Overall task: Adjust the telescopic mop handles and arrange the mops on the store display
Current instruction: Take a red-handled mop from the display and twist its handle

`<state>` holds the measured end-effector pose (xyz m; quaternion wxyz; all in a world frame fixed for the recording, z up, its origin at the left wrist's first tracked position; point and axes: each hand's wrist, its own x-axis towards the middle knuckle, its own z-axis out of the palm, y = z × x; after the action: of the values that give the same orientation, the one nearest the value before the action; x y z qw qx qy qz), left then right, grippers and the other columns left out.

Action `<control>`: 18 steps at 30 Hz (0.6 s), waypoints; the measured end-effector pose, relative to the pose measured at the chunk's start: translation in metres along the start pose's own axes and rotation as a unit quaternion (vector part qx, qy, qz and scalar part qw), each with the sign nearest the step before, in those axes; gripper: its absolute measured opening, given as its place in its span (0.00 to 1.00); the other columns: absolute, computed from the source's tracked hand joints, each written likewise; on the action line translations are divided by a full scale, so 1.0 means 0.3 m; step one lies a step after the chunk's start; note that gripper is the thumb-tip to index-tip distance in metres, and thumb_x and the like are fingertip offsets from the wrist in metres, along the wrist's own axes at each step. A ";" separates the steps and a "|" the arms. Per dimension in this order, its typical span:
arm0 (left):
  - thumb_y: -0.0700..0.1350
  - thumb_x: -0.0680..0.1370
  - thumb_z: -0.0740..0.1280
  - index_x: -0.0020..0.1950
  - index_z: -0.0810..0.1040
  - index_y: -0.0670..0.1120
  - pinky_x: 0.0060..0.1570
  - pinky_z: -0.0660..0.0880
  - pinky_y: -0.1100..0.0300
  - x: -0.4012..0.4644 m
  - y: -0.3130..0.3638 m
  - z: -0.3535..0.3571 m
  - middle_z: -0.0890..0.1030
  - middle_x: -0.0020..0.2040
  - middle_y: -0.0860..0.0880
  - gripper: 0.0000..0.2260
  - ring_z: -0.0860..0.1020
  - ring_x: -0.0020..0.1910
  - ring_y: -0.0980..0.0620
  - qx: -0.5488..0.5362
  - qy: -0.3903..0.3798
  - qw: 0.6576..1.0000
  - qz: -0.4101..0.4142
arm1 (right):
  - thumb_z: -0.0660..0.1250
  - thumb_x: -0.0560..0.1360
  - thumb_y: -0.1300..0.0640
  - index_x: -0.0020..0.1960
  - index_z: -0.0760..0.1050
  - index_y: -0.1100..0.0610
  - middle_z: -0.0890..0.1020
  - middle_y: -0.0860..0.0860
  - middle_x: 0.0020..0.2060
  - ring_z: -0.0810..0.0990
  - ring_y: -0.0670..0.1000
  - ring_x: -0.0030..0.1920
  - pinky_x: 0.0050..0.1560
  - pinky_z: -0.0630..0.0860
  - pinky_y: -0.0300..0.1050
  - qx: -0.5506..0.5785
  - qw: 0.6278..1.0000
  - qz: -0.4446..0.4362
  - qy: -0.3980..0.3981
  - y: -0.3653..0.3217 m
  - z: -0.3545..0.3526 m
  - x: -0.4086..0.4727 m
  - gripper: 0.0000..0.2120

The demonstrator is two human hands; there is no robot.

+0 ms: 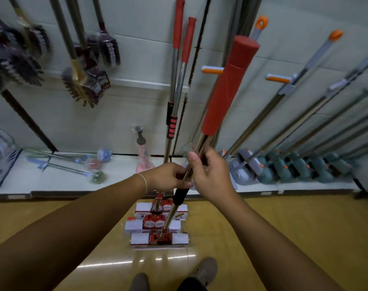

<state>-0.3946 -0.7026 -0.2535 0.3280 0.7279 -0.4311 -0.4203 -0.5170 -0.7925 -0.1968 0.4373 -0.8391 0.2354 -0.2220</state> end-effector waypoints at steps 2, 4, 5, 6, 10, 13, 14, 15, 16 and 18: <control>0.54 0.72 0.72 0.36 0.78 0.48 0.38 0.71 0.54 0.009 0.051 -0.017 0.76 0.31 0.53 0.11 0.72 0.31 0.55 0.034 -0.030 0.999 0.015 | 0.62 0.79 0.50 0.52 0.77 0.55 0.81 0.50 0.44 0.80 0.48 0.46 0.46 0.77 0.50 -0.009 1.000 -0.009 0.019 -0.031 -0.041 -0.027 0.10; 0.59 0.67 0.73 0.39 0.80 0.44 0.43 0.75 0.45 0.022 0.116 -0.031 0.78 0.35 0.45 0.17 0.74 0.34 0.47 0.039 -0.059 0.997 0.038 | 0.62 0.78 0.49 0.52 0.77 0.58 0.82 0.52 0.43 0.80 0.50 0.45 0.45 0.77 0.50 -0.014 0.999 -0.020 0.044 -0.061 -0.099 -0.040 0.13; 0.60 0.66 0.73 0.41 0.81 0.44 0.48 0.76 0.42 0.029 0.155 -0.034 0.80 0.38 0.42 0.19 0.76 0.37 0.43 0.039 -0.068 0.996 0.048 | 0.61 0.78 0.48 0.52 0.77 0.58 0.82 0.53 0.43 0.81 0.52 0.45 0.44 0.77 0.52 -0.015 0.998 -0.023 0.061 -0.079 -0.135 -0.043 0.14; 0.60 0.66 0.74 0.43 0.82 0.43 0.50 0.76 0.42 0.038 0.197 -0.035 0.81 0.41 0.39 0.21 0.78 0.40 0.40 0.037 -0.077 0.995 0.060 | 0.61 0.78 0.47 0.52 0.76 0.59 0.83 0.55 0.42 0.81 0.54 0.43 0.44 0.77 0.54 -0.015 0.996 -0.025 0.080 -0.098 -0.174 -0.047 0.15; 0.48 0.73 0.75 0.43 0.84 0.44 0.50 0.75 0.56 0.075 0.373 -0.013 0.85 0.40 0.46 0.08 0.82 0.42 0.53 0.007 -0.113 0.987 0.117 | 0.62 0.78 0.48 0.48 0.74 0.50 0.82 0.63 0.41 0.81 0.63 0.42 0.43 0.78 0.59 0.017 0.990 -0.026 0.138 -0.174 -0.343 -0.061 0.07; 0.47 0.73 0.74 0.48 0.84 0.40 0.55 0.77 0.51 0.109 0.490 0.030 0.85 0.47 0.41 0.12 0.83 0.49 0.44 -0.026 -0.130 0.979 0.156 | 0.62 0.78 0.46 0.49 0.75 0.57 0.82 0.62 0.40 0.81 0.64 0.41 0.41 0.79 0.62 0.019 0.983 -0.028 0.180 -0.201 -0.470 -0.072 0.14; 0.47 0.73 0.74 0.49 0.84 0.39 0.56 0.77 0.51 0.124 0.526 0.047 0.85 0.47 0.40 0.12 0.83 0.50 0.43 -0.039 -0.138 0.975 0.168 | 0.63 0.79 0.48 0.49 0.76 0.59 0.83 0.60 0.39 0.82 0.60 0.41 0.42 0.80 0.59 0.019 0.981 -0.025 0.190 -0.204 -0.512 -0.072 0.13; 0.45 0.74 0.73 0.49 0.84 0.39 0.55 0.77 0.52 0.140 0.562 0.066 0.85 0.47 0.40 0.10 0.83 0.49 0.44 -0.051 -0.146 0.972 0.178 | 0.63 0.80 0.51 0.49 0.76 0.59 0.83 0.57 0.39 0.83 0.55 0.41 0.43 0.81 0.54 0.021 0.980 -0.023 0.198 -0.202 -0.555 -0.071 0.12; 0.44 0.75 0.72 0.49 0.84 0.39 0.56 0.77 0.53 0.158 0.597 0.086 0.85 0.47 0.41 0.09 0.83 0.50 0.45 -0.061 -0.151 0.969 0.185 | 0.63 0.81 0.53 0.48 0.76 0.59 0.83 0.53 0.39 0.84 0.49 0.41 0.43 0.81 0.47 0.029 0.978 -0.018 0.206 -0.198 -0.598 -0.069 0.10; 0.44 0.76 0.71 0.50 0.83 0.38 0.58 0.77 0.52 0.195 0.673 0.124 0.85 0.48 0.41 0.10 0.83 0.52 0.45 -0.072 -0.155 0.966 0.194 | 0.64 0.81 0.54 0.48 0.76 0.56 0.84 0.48 0.40 0.85 0.44 0.43 0.45 0.81 0.41 0.049 0.974 -0.002 0.223 -0.187 -0.679 -0.061 0.07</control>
<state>-0.4829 -0.8433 -0.1193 0.3835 0.5309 -0.5783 -0.4864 -0.6381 -0.8814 -0.0472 0.4142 -0.7464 0.3141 -0.4155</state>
